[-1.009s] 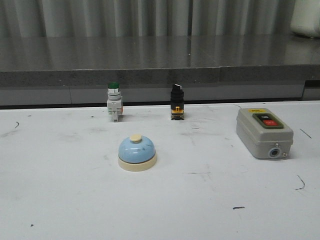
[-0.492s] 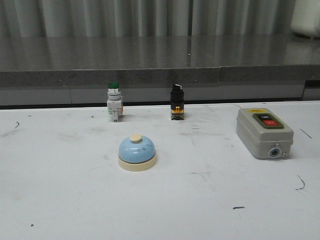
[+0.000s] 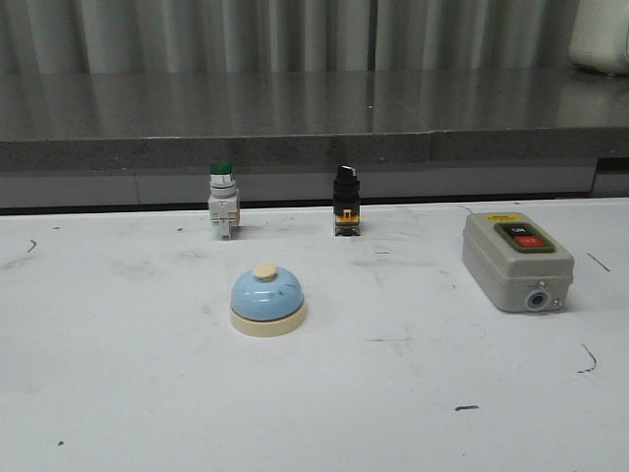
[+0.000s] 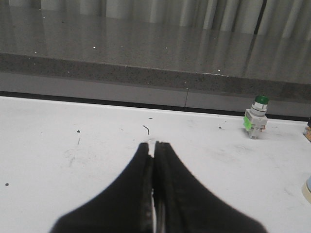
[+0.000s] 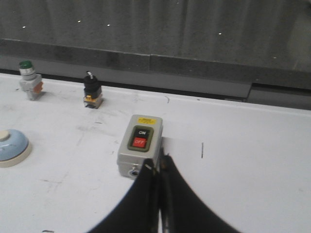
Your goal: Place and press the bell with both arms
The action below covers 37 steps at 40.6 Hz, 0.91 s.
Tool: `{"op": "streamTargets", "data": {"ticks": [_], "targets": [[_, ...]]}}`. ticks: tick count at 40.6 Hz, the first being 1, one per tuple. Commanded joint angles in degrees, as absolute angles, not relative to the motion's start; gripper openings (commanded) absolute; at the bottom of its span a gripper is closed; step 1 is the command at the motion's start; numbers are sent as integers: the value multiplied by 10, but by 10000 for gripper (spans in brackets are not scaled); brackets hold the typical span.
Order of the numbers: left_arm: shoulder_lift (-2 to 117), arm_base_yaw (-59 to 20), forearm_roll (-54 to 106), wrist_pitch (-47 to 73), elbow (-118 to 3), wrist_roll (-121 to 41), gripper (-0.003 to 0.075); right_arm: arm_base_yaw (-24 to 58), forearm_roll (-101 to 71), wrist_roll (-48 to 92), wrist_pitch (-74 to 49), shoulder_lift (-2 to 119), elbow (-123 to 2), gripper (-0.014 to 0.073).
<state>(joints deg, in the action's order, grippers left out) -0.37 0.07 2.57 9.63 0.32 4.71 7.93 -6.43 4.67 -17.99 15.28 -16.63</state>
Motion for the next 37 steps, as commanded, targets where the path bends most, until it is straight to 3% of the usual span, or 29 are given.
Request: {"op": "streamTargets", "data": {"ticks": [1, 16, 37], "targets": [[-13, 1, 25, 46, 16, 53, -20, 49, -58, 54, -112, 121, -150, -69], [-13, 1, 25, 46, 16, 53, -20, 0, -58, 53, -65, -15, 15, -69], [-12, 1, 25, 46, 16, 53, -20, 0, -58, 53, -112, -15, 12, -69]]}}
